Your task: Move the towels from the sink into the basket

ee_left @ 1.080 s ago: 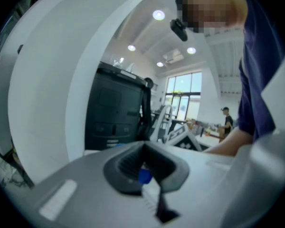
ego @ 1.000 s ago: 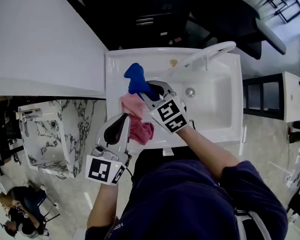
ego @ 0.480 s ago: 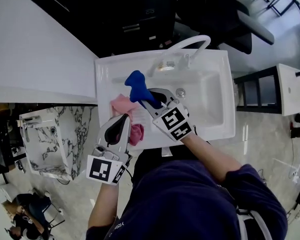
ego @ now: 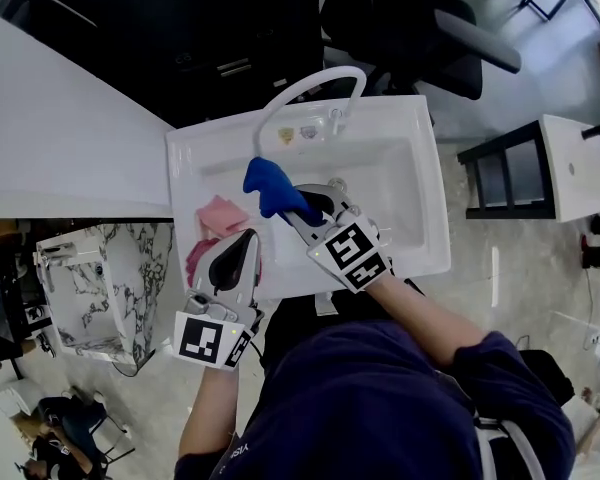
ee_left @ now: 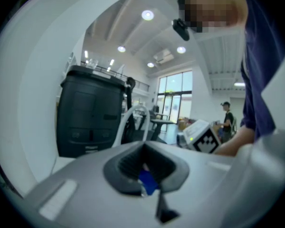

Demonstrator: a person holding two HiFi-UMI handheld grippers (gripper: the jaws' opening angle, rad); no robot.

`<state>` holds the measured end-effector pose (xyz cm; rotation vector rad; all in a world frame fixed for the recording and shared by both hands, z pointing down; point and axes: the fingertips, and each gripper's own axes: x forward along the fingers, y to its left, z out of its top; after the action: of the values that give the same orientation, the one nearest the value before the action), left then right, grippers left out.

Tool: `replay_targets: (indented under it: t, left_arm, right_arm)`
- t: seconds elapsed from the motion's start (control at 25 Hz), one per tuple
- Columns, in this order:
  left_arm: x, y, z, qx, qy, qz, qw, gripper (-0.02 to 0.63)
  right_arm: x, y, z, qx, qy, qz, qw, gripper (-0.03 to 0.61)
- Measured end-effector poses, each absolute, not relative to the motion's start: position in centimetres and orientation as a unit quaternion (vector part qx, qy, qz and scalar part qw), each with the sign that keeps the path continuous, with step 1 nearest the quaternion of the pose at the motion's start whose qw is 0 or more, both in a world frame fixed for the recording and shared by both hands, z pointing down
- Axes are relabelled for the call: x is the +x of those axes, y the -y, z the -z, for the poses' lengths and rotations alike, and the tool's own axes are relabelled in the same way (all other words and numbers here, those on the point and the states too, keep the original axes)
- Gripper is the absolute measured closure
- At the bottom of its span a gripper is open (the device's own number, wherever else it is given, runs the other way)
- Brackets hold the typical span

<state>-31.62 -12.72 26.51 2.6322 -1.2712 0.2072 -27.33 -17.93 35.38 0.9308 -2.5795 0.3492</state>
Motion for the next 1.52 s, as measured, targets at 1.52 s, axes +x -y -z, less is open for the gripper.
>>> replay_targets:
  t: [1.52]
  left_arm:
    - [-19.2,14.6,-23.8,0.977,0.195,-0.055,0.063,0.611]
  right_arm:
    - [-10.1,15.5,-29.1,0.585,0.792,-0.117,0.133,0.505]
